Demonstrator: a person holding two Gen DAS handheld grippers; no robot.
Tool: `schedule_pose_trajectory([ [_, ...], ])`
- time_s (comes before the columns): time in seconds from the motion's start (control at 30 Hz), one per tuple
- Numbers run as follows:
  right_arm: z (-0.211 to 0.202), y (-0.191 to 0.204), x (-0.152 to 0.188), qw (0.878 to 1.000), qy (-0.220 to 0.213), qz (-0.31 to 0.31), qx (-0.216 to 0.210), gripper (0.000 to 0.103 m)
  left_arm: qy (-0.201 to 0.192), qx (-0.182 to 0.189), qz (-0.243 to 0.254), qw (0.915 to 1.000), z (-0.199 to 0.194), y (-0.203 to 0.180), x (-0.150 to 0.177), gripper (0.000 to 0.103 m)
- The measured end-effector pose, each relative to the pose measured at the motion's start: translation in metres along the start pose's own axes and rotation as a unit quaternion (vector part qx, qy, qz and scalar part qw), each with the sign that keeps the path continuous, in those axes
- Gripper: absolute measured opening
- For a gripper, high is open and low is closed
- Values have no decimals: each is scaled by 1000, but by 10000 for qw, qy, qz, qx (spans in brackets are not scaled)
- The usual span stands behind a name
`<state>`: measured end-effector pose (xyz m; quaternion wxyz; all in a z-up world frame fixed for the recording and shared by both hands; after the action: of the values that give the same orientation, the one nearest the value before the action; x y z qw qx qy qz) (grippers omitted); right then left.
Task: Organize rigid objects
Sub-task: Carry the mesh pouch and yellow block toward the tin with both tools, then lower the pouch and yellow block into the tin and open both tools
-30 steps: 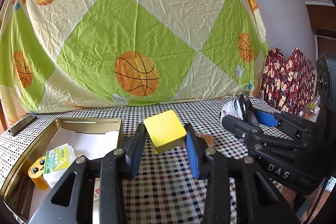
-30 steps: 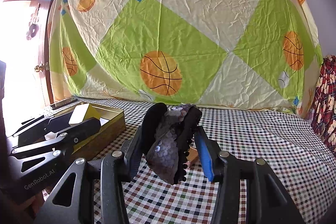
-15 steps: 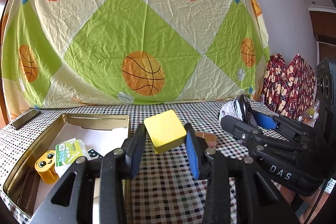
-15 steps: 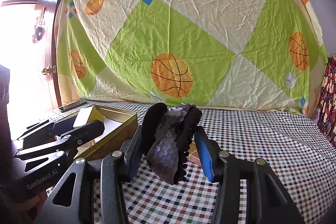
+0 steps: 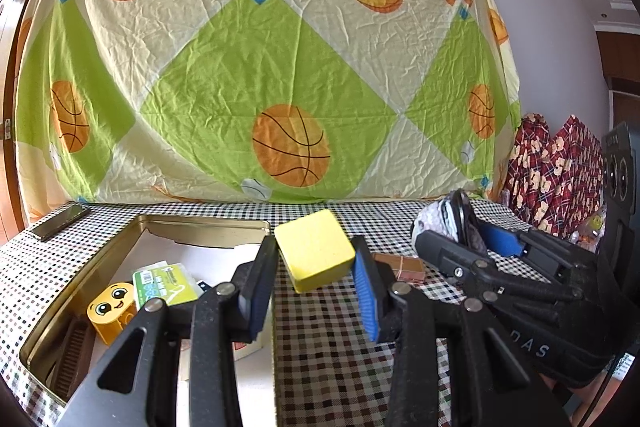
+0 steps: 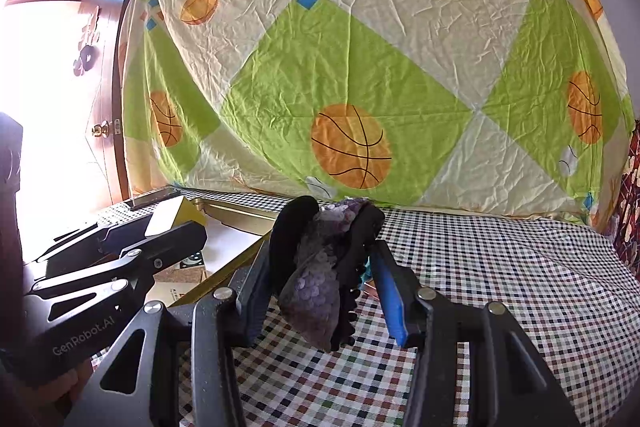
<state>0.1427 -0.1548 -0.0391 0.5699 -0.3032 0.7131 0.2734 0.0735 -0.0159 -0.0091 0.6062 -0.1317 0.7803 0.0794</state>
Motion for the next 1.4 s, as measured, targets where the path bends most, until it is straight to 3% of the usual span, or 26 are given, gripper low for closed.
schedule_pose_trajectory([
  [0.77, 27, 48, -5, 9988, 158, -294, -359, 50, -43, -353, -281, 9990, -4, 56, -3, 36],
  [1.4, 66, 99, -23, 9938, 435, -546, -871, 50, 445, -1073, -335, 9927, 15, 128, -2, 36],
])
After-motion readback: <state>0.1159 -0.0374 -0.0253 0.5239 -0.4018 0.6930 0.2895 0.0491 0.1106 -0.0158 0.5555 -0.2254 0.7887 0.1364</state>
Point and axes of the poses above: each gripper's, at about its wrist camera, not at the fingertips, and z roughly the way its jaws point, y to its left, x to its underside, the point moved 4 cm from there along z, roughly the way its jaws point, and after that the axes turned 15 degrees about -x, right-handed, at the moved point
